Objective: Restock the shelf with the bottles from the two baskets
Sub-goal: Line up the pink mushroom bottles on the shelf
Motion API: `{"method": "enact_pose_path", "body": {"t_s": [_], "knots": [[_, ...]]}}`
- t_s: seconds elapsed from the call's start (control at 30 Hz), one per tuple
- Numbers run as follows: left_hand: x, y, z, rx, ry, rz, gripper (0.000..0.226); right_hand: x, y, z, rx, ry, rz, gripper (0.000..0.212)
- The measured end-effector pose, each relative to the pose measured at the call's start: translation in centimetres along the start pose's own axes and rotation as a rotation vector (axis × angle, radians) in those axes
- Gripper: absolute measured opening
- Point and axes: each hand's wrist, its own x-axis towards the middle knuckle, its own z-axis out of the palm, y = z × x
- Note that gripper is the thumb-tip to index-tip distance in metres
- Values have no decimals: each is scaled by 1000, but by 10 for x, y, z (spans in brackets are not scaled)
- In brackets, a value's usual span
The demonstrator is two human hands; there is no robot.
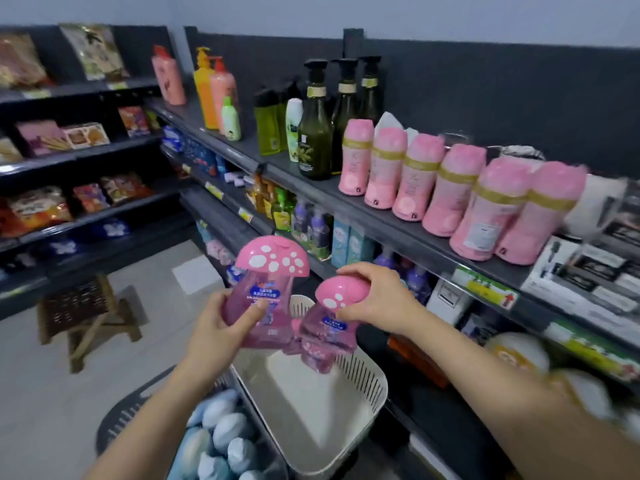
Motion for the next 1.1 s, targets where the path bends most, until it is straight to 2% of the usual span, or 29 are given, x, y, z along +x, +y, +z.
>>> {"method": "enact_pose_path", "body": {"t_s": [0.07,0.1,0.23,0.37,0.47,0.53,0.6,0.67,0.87,1.0,1.1], "knots": [[-8,18,6,11,-56,87,30,-28,-6,-10,2,70,38,64],[-13,25,11,9,-83,122,30,-44,-8,-17,10,106,56,63],[-37,63,45,-49,-236,193,52,-113,-16,-56,-1,251,122,61],[-80,106,98,-84,-411,323,37,-188,-19,-99,-47,422,226,61],[-97,119,123,-101,-495,360,48,-224,-17,-122,-85,456,281,60],[-150,157,185,-138,-672,428,47,-310,-18,-168,-124,632,353,60],[-155,160,191,-169,-695,428,38,-320,-16,-176,-136,622,374,59],[-186,178,221,-199,-764,461,28,-363,-15,-196,-139,694,413,59],[-286,227,304,-283,-874,481,24,-490,3,-260,-181,860,472,54],[-341,246,353,-316,-890,472,41,-565,23,-301,-234,899,504,55],[-377,261,384,-344,-880,454,37,-611,39,-330,-268,909,512,55]]}}
